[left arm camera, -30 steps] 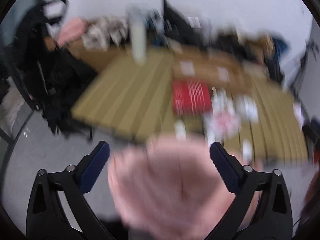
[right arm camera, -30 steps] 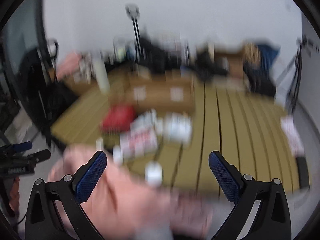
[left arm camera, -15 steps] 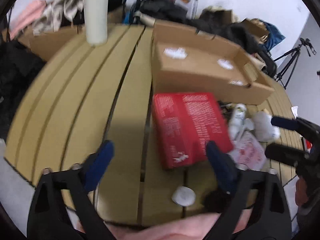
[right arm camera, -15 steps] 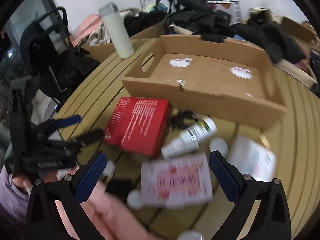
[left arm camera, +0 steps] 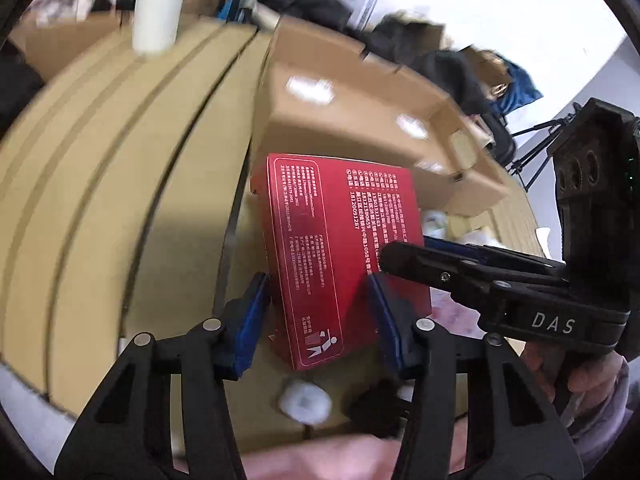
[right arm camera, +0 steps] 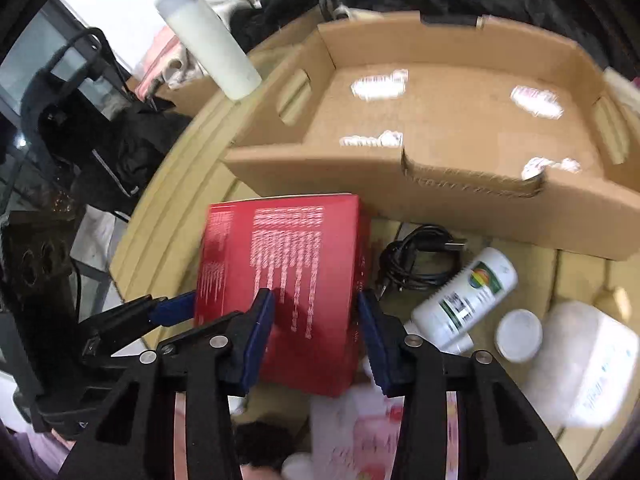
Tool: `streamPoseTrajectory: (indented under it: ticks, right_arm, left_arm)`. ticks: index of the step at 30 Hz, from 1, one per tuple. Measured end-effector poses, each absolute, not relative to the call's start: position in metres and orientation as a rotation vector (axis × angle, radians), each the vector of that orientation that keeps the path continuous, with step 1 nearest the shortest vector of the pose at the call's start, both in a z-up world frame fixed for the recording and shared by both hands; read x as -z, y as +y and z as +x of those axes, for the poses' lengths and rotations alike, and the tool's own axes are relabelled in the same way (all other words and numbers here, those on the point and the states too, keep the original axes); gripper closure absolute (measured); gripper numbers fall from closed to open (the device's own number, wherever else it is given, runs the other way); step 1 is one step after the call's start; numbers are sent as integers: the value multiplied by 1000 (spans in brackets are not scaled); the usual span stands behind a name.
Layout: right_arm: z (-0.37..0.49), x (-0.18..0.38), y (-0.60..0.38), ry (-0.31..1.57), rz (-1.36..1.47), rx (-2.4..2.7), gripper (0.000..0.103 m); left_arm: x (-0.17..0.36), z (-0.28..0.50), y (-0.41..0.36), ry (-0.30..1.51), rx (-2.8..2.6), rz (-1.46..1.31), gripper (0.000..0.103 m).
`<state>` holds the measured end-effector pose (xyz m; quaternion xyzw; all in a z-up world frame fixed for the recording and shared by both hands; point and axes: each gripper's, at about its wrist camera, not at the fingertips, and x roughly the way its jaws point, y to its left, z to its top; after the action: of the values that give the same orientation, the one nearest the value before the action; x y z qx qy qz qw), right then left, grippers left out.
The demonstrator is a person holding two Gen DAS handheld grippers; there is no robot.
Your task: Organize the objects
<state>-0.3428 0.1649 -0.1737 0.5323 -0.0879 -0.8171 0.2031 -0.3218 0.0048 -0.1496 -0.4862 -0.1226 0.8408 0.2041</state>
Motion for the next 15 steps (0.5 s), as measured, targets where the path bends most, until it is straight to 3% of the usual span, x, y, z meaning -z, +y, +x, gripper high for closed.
streamPoseTrajectory:
  ticks: [8,15]
  right_arm:
    - [-295,75,186,-197,1226,2425,57]
    - [-345,23,209,-208,1140,2494,57]
  left_arm:
    - [54,-292,24,-268,-2402,-1119,58]
    - [7,-376,48,-255,-2393,-1058,58]
